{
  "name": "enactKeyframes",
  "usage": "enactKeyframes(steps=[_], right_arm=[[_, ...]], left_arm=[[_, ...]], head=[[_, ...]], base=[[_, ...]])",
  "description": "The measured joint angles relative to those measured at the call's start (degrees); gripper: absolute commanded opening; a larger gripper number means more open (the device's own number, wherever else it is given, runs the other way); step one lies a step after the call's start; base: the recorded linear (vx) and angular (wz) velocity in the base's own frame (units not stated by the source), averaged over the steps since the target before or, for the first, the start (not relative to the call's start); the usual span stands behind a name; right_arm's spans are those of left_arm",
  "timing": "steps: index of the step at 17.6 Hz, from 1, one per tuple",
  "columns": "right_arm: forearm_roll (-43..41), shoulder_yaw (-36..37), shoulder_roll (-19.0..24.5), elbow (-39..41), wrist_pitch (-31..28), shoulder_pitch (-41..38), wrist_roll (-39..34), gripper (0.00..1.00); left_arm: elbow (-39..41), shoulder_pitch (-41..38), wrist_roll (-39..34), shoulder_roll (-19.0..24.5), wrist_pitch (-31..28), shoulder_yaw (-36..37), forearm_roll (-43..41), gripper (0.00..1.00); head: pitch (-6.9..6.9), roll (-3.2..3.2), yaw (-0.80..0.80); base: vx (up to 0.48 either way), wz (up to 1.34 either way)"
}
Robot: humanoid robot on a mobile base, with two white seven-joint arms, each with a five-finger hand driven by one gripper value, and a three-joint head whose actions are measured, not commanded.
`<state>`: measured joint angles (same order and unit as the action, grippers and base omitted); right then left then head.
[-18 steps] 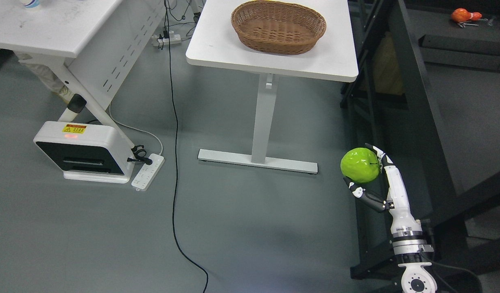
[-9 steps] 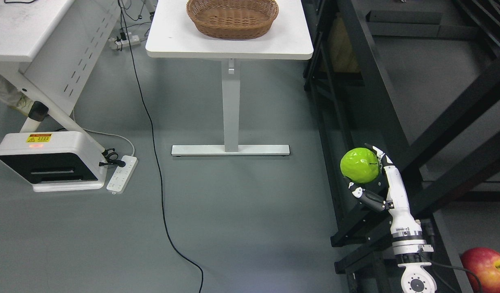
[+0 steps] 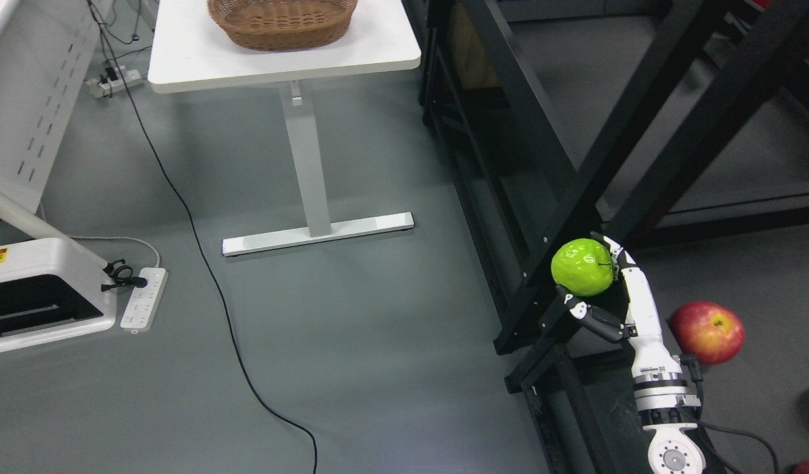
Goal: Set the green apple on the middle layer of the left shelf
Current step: 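Carry the apple in the right hand while driving to the black shelf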
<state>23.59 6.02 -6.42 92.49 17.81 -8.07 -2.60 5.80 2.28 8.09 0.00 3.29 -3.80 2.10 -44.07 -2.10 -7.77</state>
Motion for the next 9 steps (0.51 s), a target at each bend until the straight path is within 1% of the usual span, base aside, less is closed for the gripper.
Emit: enactKeyframes(steps=[5,9], right_arm=[[-0.05,0.35,0.29,0.01,-2.06,0.82,0.30,0.00],[-0.06,1.13,0.39,0.02,-2.57,1.51,0.40,0.00]], left_arm=[[0.00,0.00,0.00,0.00,-0.01,0.01,0.00,1.00],[0.00,0.00,0.00,0.00,-0.02,0.01,0.00,1.00]], head=[[0.00,0.00,0.00],[0.00,0.00,0.00]], base=[[-0.076,-0.54],[-0.047,-0.66]])
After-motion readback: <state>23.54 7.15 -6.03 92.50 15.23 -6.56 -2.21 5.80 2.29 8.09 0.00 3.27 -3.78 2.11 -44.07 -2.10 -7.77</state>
